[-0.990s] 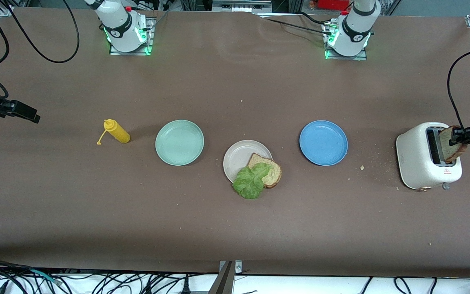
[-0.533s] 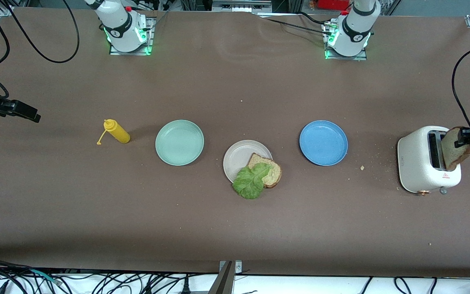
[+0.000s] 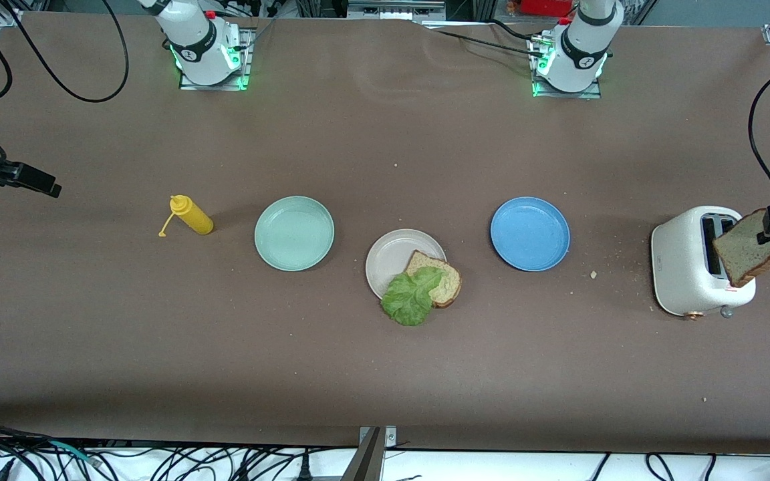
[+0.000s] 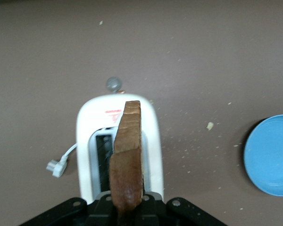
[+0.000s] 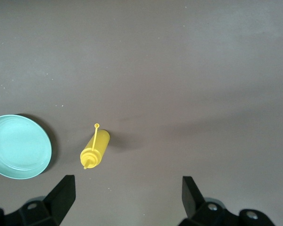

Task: Make sandwich in beige plate with both arms
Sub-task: 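Lift the toast out and carry it over the beige plate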

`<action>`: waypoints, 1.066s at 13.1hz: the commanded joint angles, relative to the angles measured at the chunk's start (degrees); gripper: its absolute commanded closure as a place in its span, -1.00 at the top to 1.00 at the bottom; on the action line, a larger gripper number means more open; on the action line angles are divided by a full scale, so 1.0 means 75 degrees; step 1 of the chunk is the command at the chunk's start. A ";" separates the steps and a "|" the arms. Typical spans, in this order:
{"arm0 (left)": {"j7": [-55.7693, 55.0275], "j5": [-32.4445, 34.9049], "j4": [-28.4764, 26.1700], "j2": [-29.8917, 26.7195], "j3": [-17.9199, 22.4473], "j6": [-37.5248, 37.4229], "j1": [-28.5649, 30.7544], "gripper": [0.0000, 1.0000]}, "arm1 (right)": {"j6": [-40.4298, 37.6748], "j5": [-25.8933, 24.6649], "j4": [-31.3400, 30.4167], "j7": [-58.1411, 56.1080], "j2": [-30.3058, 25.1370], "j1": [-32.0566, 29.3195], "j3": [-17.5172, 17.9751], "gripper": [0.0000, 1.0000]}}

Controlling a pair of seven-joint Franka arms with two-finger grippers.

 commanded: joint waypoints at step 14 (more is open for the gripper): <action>-0.1596 -0.2976 -0.0118 0.0432 -0.1150 -0.1290 -0.1667 -1.00 | -0.0053 0.0079 0.0099 0.0058 -0.0011 -0.0011 -0.0214 1.00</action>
